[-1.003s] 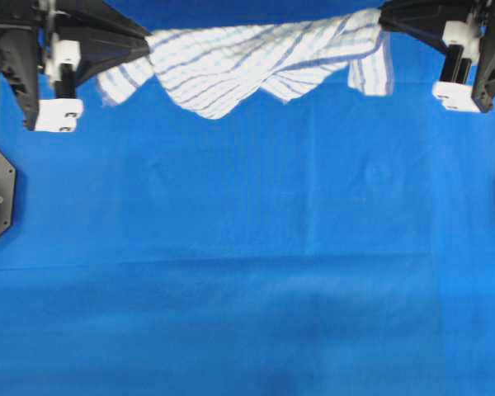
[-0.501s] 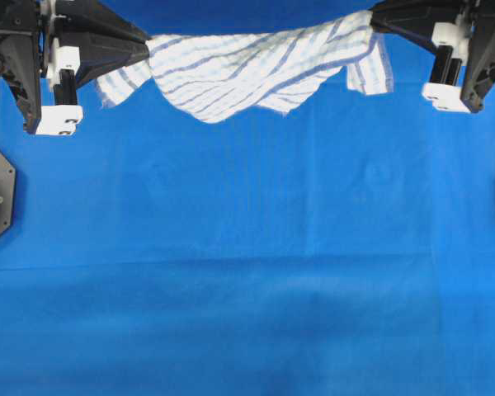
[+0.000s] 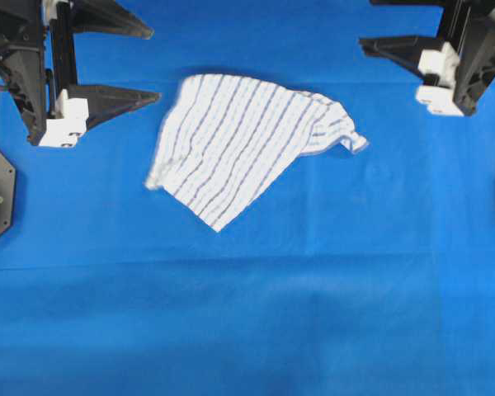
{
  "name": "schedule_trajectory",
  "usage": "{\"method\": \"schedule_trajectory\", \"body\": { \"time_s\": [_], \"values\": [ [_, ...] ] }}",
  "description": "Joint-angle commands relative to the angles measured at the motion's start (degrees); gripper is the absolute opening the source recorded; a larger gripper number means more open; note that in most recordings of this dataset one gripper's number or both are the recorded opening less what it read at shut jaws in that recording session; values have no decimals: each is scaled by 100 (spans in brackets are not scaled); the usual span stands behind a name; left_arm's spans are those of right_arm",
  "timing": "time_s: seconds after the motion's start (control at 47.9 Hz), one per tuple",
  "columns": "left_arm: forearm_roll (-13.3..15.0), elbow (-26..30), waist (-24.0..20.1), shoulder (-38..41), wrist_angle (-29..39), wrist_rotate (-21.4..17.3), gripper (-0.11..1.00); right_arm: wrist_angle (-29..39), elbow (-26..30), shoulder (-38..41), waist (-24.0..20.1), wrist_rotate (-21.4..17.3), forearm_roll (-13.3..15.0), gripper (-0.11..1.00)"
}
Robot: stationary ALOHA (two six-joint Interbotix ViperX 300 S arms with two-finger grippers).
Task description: Lift the towel with both arms.
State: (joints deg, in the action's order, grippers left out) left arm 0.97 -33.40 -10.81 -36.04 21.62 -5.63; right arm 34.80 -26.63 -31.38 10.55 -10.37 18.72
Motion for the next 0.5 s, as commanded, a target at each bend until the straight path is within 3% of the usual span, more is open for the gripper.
{"method": "schedule_trajectory", "body": {
  "time_s": [0.0, 0.272, 0.48],
  "values": [
    [9, -88, 114, 18, -88, 9, 88, -79, -141, 9, -35, -18, -88, 60],
    [9, -914, 571, 519, -1090, 35, 88, -958, -967, 598, -272, -290, -264, 60],
    [18, -1362, 765, 1134, -1573, 141, 89, -1714, -1143, 1406, -404, -422, -255, 59]
  ]
}}
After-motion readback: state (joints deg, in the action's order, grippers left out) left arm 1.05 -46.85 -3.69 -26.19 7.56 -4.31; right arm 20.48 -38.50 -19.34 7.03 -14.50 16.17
